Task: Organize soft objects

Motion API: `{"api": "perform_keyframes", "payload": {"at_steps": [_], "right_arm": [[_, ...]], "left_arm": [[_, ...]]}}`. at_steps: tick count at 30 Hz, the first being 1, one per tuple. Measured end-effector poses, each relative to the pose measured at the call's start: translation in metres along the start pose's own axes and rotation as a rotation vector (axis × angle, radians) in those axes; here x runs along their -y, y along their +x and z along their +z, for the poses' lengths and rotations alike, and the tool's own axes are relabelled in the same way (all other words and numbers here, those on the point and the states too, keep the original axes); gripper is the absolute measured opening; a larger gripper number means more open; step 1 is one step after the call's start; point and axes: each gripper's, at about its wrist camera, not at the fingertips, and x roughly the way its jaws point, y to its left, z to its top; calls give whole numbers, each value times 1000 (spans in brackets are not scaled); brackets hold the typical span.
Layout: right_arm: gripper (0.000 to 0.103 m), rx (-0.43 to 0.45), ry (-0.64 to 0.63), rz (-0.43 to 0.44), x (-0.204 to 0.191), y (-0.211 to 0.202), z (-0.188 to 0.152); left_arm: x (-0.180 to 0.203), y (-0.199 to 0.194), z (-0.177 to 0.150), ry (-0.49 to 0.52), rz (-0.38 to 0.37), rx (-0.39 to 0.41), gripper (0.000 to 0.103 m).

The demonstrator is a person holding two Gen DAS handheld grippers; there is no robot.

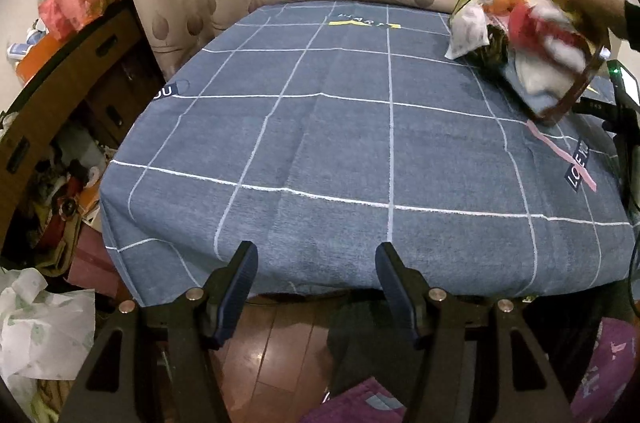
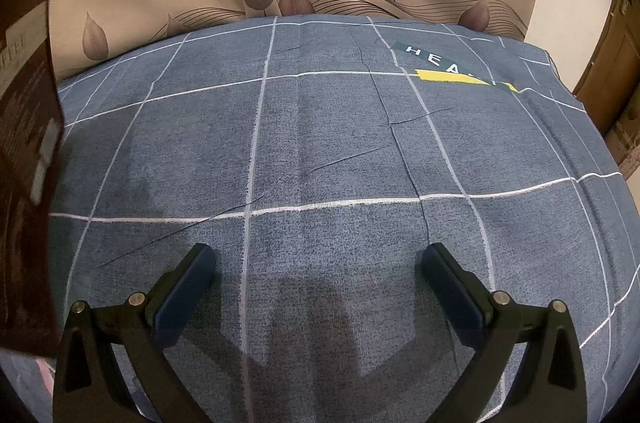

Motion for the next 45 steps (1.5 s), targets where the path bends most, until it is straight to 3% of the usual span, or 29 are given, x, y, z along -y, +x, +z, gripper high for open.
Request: {"api": "perform_keyframes", "payload": {"at_steps": [17, 33, 45], "right_arm": [[103, -2, -1, 1, -1, 1, 0], [103, -3, -1, 1, 0, 0, 0], [103, -4, -1, 2, 0, 0, 0]], "left_arm": [[1, 2, -2, -4, -11, -14, 63], [-13, -20, 3, -70, -4, 89, 63], [-7, -2, 4, -32, 1, 25, 63]]}}
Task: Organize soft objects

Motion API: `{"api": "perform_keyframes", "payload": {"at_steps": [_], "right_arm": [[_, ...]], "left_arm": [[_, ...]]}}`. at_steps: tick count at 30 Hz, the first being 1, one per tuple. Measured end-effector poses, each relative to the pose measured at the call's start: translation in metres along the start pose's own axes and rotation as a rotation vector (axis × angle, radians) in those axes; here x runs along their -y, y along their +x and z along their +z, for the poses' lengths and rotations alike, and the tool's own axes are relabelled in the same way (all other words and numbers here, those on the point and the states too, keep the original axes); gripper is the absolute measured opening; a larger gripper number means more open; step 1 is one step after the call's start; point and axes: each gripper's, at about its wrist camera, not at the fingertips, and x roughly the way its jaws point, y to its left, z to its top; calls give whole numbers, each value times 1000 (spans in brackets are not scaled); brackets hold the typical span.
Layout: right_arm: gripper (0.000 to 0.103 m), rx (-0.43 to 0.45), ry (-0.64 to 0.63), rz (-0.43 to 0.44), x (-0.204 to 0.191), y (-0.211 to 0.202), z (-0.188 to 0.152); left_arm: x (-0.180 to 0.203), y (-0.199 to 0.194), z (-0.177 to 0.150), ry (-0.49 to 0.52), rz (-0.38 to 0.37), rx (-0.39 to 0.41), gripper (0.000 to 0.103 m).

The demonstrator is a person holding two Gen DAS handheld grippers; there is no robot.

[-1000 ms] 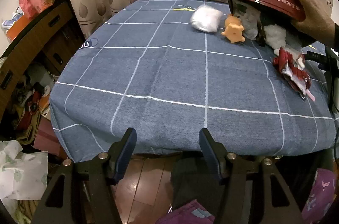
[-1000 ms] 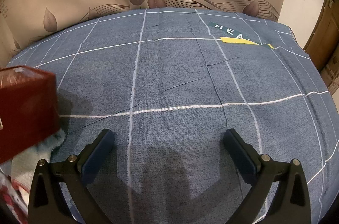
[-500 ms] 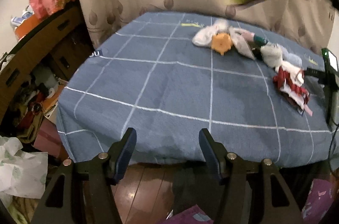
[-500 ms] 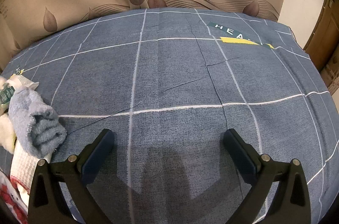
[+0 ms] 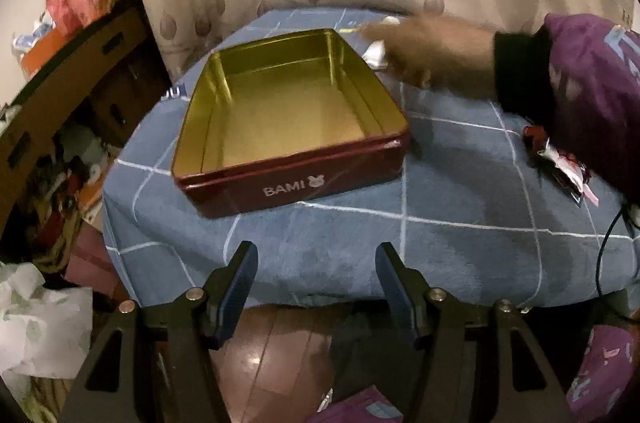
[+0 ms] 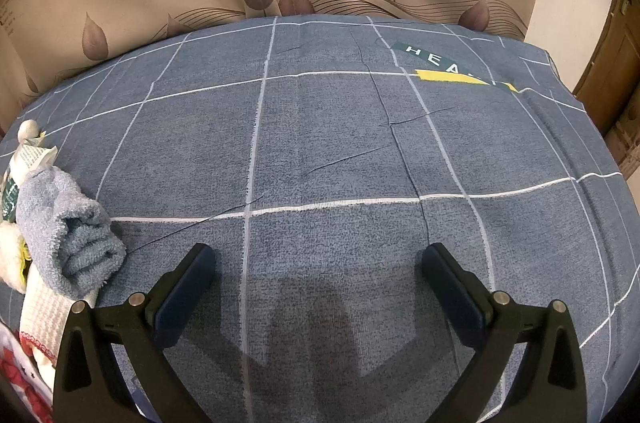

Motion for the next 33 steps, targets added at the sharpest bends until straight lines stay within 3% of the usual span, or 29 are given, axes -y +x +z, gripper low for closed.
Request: {"api": "perform_keyframes", "payload": {"at_steps": [5, 16, 25, 30, 33], "right_arm": [[103, -1, 0, 0, 0, 0, 0], [103, -3, 0, 1, 0, 0, 0], [103, -4, 0, 1, 0, 0, 0], [103, -4, 0, 1, 0, 0, 0], [103, -4, 0, 1, 0, 0, 0]], "left_arm": [[-8, 13, 3, -46, -33, -50, 63], [-10, 20, 3, -65, -42, -78, 63], [-13, 28, 5, -82, -20, -97, 63], [-17, 32, 9, -82, 29, -88, 63], [-18, 34, 9, -86, 7, -95, 63]]}}
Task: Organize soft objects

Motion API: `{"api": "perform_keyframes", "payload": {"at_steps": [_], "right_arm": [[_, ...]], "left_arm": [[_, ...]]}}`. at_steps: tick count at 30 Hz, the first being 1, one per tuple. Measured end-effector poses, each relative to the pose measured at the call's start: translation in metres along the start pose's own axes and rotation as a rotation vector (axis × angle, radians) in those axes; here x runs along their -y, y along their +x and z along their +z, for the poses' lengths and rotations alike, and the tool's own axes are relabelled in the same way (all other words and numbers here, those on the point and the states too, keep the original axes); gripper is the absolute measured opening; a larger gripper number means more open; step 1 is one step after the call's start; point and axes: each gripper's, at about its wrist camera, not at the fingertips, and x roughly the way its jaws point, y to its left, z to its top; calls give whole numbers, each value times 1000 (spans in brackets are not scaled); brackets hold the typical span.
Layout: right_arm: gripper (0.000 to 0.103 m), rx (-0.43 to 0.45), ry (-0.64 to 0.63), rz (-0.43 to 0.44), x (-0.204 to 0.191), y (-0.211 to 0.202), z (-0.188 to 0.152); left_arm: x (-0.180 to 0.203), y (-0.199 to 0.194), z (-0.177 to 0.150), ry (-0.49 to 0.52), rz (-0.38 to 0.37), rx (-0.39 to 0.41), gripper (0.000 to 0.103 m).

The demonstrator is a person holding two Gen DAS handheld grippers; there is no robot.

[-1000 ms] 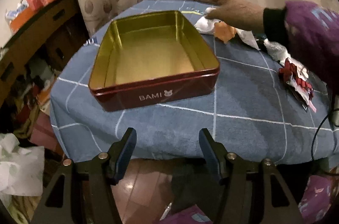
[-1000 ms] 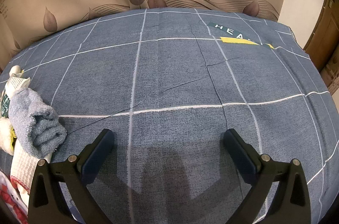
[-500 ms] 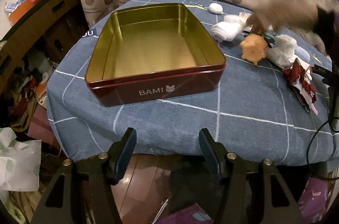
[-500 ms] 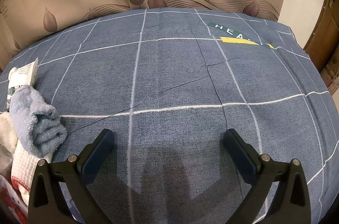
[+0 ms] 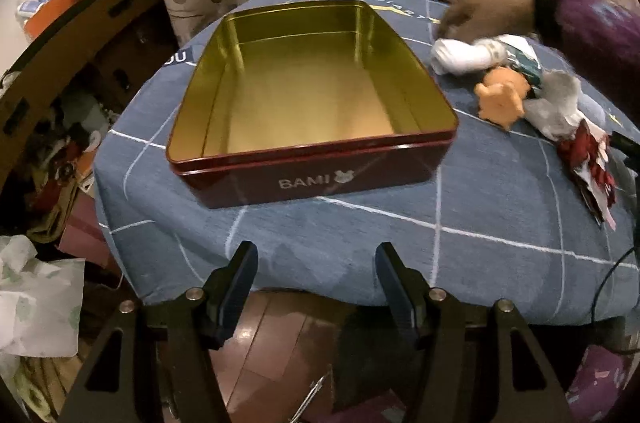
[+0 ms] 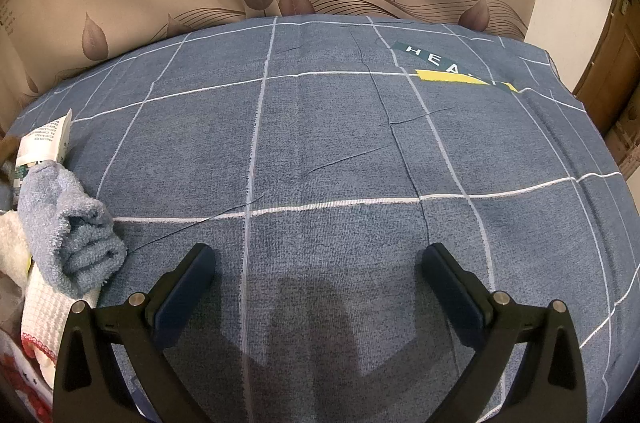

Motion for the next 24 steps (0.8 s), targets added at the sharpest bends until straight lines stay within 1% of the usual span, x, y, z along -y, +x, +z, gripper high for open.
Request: {"api": "perform_keyframes", "payload": {"at_steps": [7, 12, 16, 24], "right_arm": [[103, -1, 0, 0, -1, 1, 0], [103, -1, 0, 0, 0, 0, 0], [103, -2, 0, 0, 0, 1, 0], [103, -3, 0, 0, -1, 0, 0]], "left_arm": [[13, -10, -6, 61, 30, 34, 63], [23, -17, -11, 101, 24, 55, 63], [34, -21, -15, 141, 66, 79, 63], [49, -22, -19, 181, 59, 91, 63]]}}
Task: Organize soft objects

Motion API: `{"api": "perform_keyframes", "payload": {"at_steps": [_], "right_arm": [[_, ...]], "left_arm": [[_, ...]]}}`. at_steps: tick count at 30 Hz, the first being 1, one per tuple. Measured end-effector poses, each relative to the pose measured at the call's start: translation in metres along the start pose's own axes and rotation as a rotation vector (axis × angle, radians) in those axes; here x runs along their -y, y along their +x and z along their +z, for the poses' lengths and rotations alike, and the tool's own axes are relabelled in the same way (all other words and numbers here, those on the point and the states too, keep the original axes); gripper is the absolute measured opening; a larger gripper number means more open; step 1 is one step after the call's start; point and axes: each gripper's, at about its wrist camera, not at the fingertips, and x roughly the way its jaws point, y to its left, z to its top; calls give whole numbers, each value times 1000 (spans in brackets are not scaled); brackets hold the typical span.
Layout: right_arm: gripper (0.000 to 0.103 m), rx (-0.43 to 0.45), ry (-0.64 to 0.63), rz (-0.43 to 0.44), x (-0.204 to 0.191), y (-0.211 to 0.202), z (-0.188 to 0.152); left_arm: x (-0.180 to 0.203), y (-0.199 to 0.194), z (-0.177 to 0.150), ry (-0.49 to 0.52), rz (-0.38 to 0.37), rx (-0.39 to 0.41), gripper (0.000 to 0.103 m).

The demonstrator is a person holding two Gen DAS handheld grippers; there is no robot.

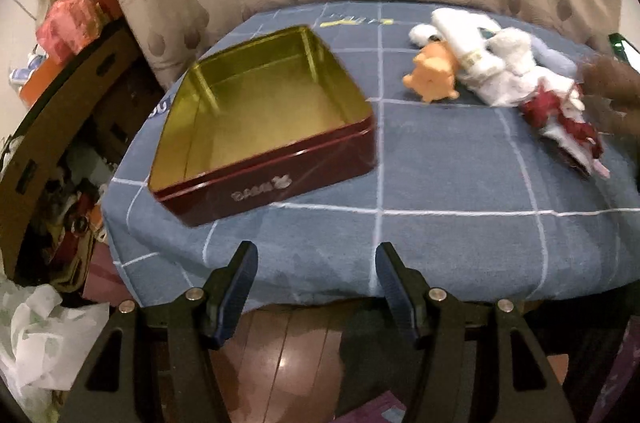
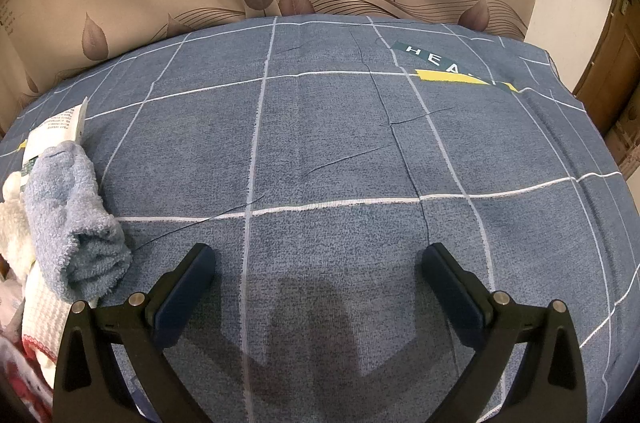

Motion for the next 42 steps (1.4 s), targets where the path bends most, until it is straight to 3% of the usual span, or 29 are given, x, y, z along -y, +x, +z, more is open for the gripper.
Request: {"api": "perform_keyframes", "payload": {"at_steps": [5, 8, 17, 26, 28, 32, 36, 42], "right_arm": [[103, -1, 0, 0, 0, 1, 0], [103, -1, 0, 0, 0, 1, 0], [103, -2, 0, 1, 0, 2, 0], [103, -3, 0, 1, 0, 1, 0], [103, -3, 0, 1, 0, 1, 0], [103, -4, 0, 1, 1, 1, 0], [103, -5, 0, 1, 1, 1, 0], [103, -39, -7, 6, 2, -1, 2]], "left_arm": [[15, -10, -1, 67, -7, 62, 63], [22, -5, -2, 106, -11, 42, 63], [13, -1, -3, 52, -67, 2, 63], [40, -36, -4, 119, -119, 163, 63], [56, -38, 3, 150, -134, 172, 63], [73, -34, 22, 117, -220, 178, 63], [82, -25, 40, 102, -214, 217, 63], [91, -2, 50, 102, -227, 177, 63]]}}
